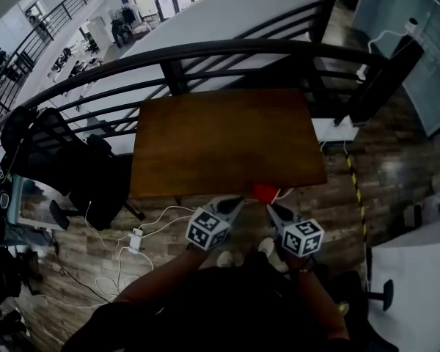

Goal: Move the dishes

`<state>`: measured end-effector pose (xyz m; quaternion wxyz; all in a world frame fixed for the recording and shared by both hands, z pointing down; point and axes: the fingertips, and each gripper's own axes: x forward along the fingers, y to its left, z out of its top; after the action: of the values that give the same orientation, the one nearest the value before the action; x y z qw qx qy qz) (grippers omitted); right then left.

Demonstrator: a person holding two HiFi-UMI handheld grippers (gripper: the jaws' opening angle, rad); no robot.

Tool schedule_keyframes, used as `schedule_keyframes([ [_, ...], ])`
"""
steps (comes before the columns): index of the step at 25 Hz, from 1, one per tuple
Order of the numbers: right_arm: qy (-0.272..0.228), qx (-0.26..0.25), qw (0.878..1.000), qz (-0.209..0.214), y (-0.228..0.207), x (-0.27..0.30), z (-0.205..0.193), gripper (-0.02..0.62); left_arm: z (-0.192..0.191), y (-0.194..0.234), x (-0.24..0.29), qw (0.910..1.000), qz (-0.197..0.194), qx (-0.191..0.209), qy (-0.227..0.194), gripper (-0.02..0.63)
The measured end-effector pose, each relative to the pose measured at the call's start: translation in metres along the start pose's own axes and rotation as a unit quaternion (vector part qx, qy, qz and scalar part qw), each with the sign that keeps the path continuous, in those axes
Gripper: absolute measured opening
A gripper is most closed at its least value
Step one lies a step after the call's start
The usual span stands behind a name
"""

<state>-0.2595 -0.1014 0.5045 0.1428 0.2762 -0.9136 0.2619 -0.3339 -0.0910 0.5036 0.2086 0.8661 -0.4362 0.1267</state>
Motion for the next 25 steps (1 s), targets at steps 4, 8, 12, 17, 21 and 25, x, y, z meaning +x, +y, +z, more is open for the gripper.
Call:
schedule_keyframes([
  [4,0.014,-0.014,1.0,0.024,-0.022,0.013,0.024,0.02,0.008,0.02,0.02,0.9994,0.034,-0.007,-0.005,-0.009],
  [8,0.026,-0.033,0.998,0.047,-0.049,0.018,0.044,0.02,0.026,0.03,0.042,0.9975,0.065,-0.019,-0.021,-0.009],
  [12,0.034,-0.045,0.996,0.068,-0.08,0.015,0.063,0.02,0.046,0.03,0.068,0.995,0.092,-0.024,-0.03,-0.009],
  [17,0.045,-0.06,0.992,0.098,-0.11,0.015,0.082,0.02,0.065,0.03,0.094,0.9912,0.123,-0.029,-0.039,-0.009],
  [21,0.051,-0.062,0.991,0.111,-0.122,0.022,0.086,0.02,0.069,0.034,0.102,0.9894,0.136,-0.034,-0.038,-0.009],
  [25,0.058,-0.059,0.99,0.116,-0.123,0.033,0.087,0.02,0.064,0.048,0.103,0.9884,0.144,-0.039,-0.029,-0.009],
])
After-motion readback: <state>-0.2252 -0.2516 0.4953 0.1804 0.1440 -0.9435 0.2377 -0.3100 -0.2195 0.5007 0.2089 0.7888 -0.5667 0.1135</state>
